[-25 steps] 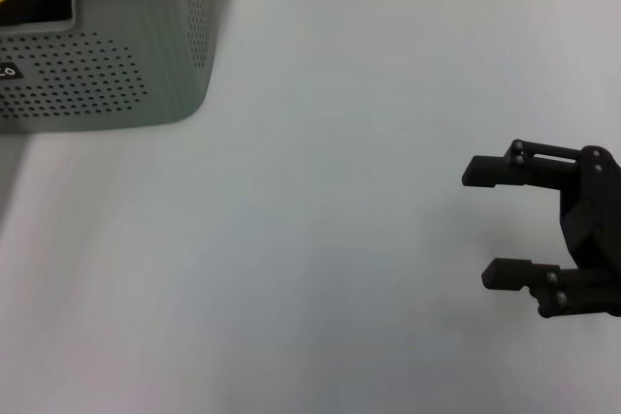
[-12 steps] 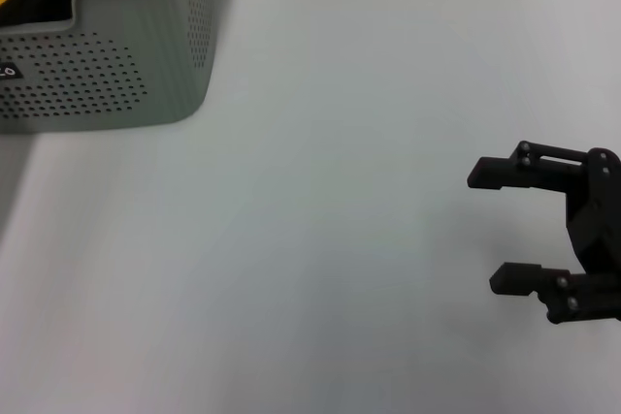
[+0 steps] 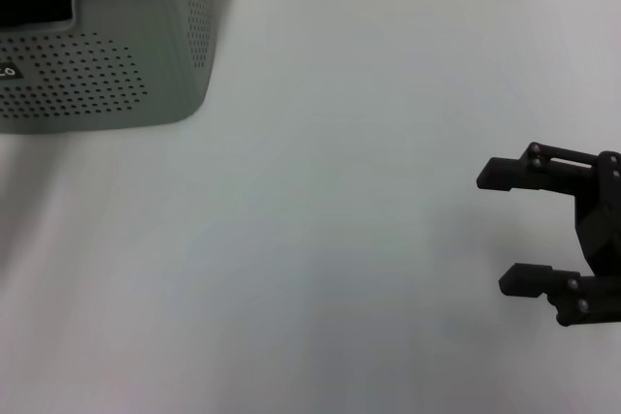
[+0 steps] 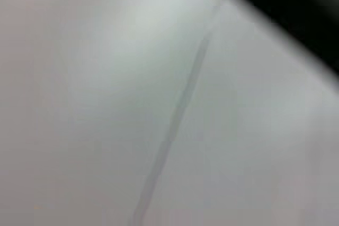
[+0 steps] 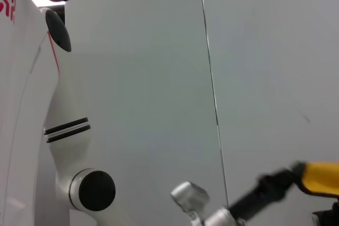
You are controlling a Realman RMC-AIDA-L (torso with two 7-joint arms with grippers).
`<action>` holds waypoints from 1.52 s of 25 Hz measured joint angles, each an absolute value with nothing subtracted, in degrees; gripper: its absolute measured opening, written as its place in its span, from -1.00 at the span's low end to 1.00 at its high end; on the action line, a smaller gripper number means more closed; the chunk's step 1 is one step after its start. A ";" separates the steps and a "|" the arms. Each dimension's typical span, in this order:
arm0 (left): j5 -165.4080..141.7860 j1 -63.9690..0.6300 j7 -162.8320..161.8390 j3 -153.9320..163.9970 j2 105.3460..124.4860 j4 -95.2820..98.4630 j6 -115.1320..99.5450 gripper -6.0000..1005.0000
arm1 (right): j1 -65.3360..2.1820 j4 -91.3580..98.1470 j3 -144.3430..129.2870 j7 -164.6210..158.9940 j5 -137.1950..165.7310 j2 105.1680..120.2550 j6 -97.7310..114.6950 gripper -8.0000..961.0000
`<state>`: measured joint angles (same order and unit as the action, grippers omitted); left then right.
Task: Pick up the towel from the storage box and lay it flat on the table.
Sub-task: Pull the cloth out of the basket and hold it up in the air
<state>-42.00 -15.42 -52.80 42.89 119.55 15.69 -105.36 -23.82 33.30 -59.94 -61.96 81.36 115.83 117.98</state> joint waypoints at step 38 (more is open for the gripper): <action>-30.33 -19.74 -79.66 79.20 119.74 31.46 -116.89 -0.98 | -33.52 18.37 -69.94 -47.90 70.31 116.28 97.80 0.54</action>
<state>-30.33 -19.74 -79.66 79.20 119.74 31.46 -116.89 -33.52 18.37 -69.94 -47.90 70.31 116.28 97.80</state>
